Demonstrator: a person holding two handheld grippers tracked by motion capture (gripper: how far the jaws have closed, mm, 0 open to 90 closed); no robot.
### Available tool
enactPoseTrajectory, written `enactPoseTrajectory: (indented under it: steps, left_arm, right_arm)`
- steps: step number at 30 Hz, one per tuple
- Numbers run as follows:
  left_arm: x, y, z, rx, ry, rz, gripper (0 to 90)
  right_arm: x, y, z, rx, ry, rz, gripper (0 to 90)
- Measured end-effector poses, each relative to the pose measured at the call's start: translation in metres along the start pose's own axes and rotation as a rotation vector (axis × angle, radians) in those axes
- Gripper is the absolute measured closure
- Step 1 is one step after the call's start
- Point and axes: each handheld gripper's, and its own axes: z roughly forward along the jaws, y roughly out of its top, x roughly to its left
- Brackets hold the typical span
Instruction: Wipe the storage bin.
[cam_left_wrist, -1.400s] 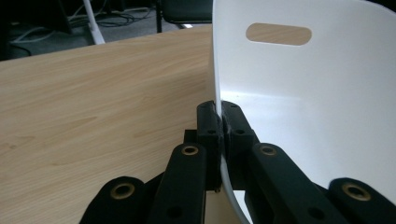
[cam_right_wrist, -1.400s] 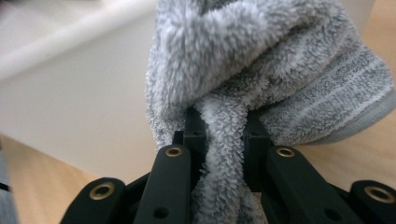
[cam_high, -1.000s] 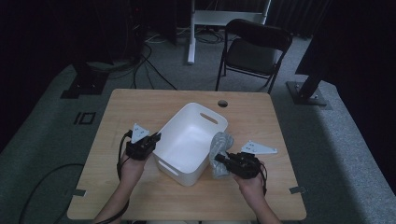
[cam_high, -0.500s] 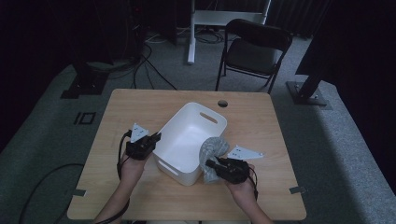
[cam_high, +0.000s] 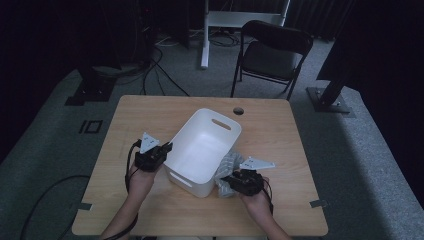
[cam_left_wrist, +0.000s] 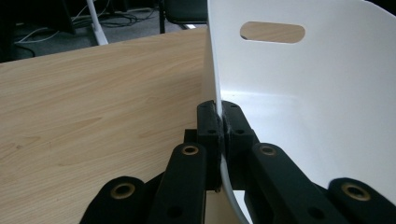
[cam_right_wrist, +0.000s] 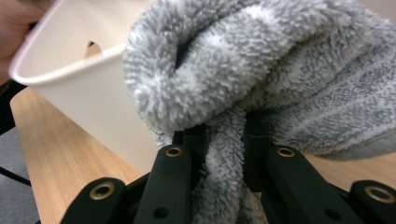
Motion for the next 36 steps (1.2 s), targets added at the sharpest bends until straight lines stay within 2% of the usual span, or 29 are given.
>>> enactPoseTrajectory:
  steps: [16,21,26,31,36]
  left_arm:
    - [0.000,0.000,0.000,-0.002,0.000,-0.019,87.3]
    - [0.000,0.000,0.000,-0.004,0.006,-0.018,87.2]
    - [-0.001,0.000,0.000,-0.004,0.020,-0.013,87.2]
    - [-0.001,-0.001,0.001,-0.006,0.033,-0.027,87.3]
    - [-0.002,0.000,0.001,-0.007,0.036,-0.024,87.4]
  right_arm:
    - [-0.017,-0.011,0.019,0.072,-0.026,0.032,77.2]
    - [-0.025,-0.019,0.031,0.117,-0.055,0.038,77.1]
    - [-0.031,-0.026,0.038,0.150,-0.052,0.071,77.1]
    - [-0.030,-0.023,0.034,0.150,-0.051,0.059,77.1]
    - [-0.027,-0.011,0.008,0.058,-0.021,0.064,77.1]
